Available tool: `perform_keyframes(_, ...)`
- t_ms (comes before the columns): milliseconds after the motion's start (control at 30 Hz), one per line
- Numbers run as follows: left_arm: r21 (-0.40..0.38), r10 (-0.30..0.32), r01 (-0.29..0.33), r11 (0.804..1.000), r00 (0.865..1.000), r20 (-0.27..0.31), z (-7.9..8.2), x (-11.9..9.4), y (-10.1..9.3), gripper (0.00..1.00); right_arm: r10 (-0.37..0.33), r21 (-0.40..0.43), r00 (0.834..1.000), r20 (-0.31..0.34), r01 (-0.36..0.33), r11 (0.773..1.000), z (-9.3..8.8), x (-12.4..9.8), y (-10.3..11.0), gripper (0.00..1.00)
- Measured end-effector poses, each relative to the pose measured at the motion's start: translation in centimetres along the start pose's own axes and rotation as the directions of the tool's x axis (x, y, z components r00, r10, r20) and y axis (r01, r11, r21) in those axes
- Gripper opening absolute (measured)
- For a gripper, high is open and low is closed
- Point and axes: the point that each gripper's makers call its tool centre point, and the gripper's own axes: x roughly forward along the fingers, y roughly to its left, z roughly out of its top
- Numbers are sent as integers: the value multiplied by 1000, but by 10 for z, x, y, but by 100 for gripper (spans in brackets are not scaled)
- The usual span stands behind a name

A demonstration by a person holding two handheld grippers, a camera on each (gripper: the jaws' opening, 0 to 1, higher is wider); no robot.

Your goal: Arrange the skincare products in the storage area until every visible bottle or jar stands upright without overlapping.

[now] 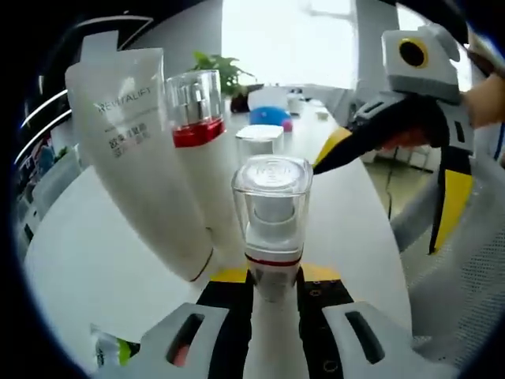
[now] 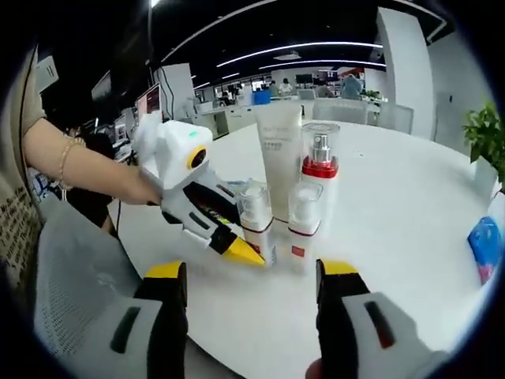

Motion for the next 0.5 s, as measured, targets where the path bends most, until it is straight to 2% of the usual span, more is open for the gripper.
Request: perform_keyframes(500,-2,-15,15,1000,1000,-3,7,9,9,18,-20,51,1000,4,20,999,-4,-2,-4,82)
